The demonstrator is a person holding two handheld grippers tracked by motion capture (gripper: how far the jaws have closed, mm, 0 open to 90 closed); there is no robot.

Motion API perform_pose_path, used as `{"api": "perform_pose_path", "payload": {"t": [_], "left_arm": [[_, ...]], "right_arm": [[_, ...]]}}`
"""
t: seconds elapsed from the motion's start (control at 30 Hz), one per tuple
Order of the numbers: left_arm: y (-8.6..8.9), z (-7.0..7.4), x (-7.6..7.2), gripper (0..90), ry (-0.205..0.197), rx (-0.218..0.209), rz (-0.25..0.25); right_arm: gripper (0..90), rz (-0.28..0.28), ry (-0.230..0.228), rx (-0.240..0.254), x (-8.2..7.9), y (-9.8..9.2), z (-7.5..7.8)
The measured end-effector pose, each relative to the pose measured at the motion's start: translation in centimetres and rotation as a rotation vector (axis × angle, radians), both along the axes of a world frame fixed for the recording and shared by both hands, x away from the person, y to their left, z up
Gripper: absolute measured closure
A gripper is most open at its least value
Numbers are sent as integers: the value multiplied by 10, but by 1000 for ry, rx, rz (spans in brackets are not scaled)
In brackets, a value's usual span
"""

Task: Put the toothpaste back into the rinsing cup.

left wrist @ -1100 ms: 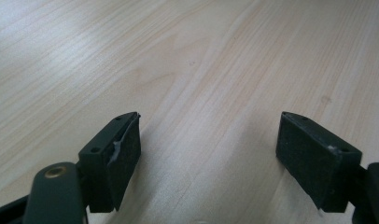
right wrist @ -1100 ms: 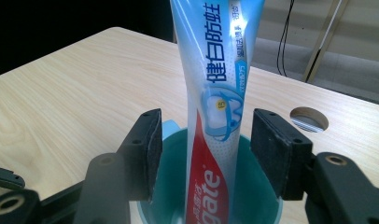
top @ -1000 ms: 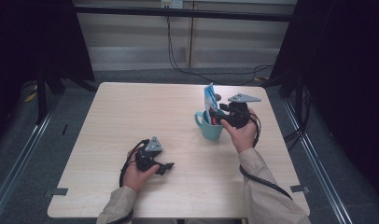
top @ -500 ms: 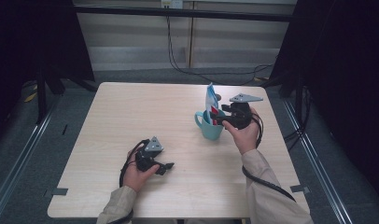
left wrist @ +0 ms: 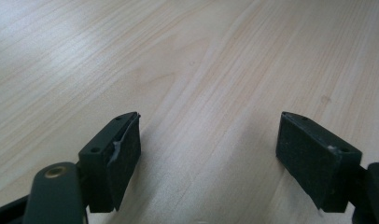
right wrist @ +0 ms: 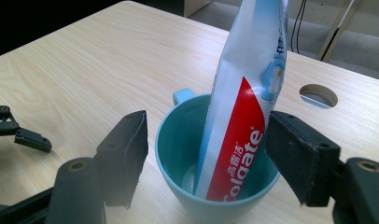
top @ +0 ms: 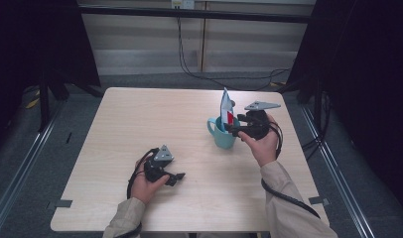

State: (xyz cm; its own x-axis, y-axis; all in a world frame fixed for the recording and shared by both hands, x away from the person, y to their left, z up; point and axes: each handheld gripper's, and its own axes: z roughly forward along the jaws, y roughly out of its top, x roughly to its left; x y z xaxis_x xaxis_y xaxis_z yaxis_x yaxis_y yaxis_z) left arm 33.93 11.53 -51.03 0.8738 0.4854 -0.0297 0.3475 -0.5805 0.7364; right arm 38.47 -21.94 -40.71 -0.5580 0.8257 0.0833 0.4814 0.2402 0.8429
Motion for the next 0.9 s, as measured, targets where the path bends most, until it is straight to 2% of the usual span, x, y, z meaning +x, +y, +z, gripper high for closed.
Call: {"api": "perform_pose_path", "payload": {"t": [0.53, 0.9], "left_arm": [[-1, 0, 1, 218, 0, -2, -4], [-1, 0, 1, 218, 0, -2, -4]], "right_arm": [[269, 8, 16, -23, -14, -12, 7], [243, 37, 31, -62, -24, -16, 8]]}}
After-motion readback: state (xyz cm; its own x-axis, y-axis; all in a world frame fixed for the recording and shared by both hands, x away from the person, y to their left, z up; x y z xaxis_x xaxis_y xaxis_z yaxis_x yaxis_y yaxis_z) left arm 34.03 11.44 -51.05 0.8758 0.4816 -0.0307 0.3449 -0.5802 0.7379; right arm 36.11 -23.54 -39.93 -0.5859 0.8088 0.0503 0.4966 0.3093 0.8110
